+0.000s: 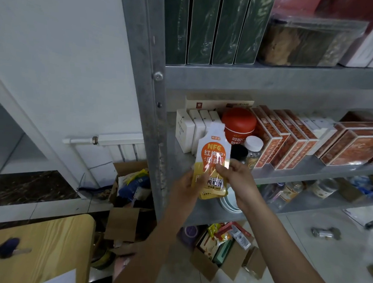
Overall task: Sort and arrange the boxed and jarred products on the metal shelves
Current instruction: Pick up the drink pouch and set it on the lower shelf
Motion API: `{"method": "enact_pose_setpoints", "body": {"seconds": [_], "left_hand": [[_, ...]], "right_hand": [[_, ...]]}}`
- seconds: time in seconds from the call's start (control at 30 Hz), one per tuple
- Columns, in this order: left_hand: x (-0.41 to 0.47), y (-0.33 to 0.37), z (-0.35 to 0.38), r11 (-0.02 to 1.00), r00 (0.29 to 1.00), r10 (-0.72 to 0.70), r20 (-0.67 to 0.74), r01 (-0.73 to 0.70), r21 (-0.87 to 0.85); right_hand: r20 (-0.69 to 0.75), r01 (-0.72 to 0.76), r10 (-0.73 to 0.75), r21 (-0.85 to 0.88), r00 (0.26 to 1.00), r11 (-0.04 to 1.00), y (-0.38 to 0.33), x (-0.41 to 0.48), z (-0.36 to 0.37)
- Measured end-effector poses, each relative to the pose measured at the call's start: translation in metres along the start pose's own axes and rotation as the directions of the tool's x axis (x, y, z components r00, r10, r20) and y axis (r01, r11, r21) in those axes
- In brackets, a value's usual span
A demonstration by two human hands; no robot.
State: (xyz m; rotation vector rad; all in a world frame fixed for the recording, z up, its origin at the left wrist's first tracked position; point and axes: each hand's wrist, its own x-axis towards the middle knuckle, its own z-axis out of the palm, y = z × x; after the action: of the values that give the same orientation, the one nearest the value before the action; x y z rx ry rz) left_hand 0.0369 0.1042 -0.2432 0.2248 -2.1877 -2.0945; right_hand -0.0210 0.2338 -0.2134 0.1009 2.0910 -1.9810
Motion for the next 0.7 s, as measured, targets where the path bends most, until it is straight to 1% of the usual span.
{"method": "enact_pose_setpoints", "body": {"seconds": [0.07,0.13,0.17,0.27,0.33,0.37,0.43,0.5,0.6,0.7], "left_hand": [[0.012,0.005,-0.005,0.998,0.999,-0.013,-0.034,0.011,-0.065],[0.023,0.010,-0.006,0.993,0.994,-0.051,-0.096,0.041,-0.110],[0.028,0.011,-0.006,0.983,0.989,-0.084,-0.119,0.063,-0.172],[0.041,0.010,-0.005,0.926,0.962,-0.215,-0.170,0.145,-0.349],[0.050,0.007,-0.002,0.910,0.940,-0.287,-0.183,0.208,-0.360],[0.054,0.003,0.000,0.905,0.930,-0.316,-0.186,0.237,-0.354],[0.060,-0.008,0.007,0.896,0.913,-0.359,-0.196,0.278,-0.346],[0.067,-0.018,0.015,0.912,0.907,-0.369,-0.205,0.311,-0.267],[0.076,-0.030,0.023,0.939,0.922,-0.333,-0.196,0.343,0.015],[0.085,-0.038,0.027,0.909,0.924,-0.286,-0.254,0.346,0.232]], "right_hand": [[0.056,0.038,-0.035,-0.054,0.998,0.998,0.001,-0.001,-0.003],[0.120,0.046,-0.028,-0.148,0.992,0.988,0.003,-0.003,-0.001],[0.127,0.047,-0.025,-0.171,0.992,0.984,0.005,-0.003,0.000],[0.142,0.004,0.019,-0.158,0.990,0.987,0.011,-0.001,0.001],[0.161,-0.013,0.050,-0.222,0.986,0.975,0.018,0.000,0.000],[0.135,-0.013,0.048,-0.250,0.990,0.968,0.024,0.001,0.000],[0.028,-0.021,0.031,-0.301,0.999,0.953,0.034,0.005,0.000],[-0.091,-0.028,-0.007,-0.378,0.996,0.925,0.047,0.013,0.001],[-0.227,-0.055,-0.084,-0.545,0.970,0.837,0.063,0.022,0.003],[-0.287,-0.088,-0.097,-0.567,0.953,0.819,0.075,0.028,0.006]]}}
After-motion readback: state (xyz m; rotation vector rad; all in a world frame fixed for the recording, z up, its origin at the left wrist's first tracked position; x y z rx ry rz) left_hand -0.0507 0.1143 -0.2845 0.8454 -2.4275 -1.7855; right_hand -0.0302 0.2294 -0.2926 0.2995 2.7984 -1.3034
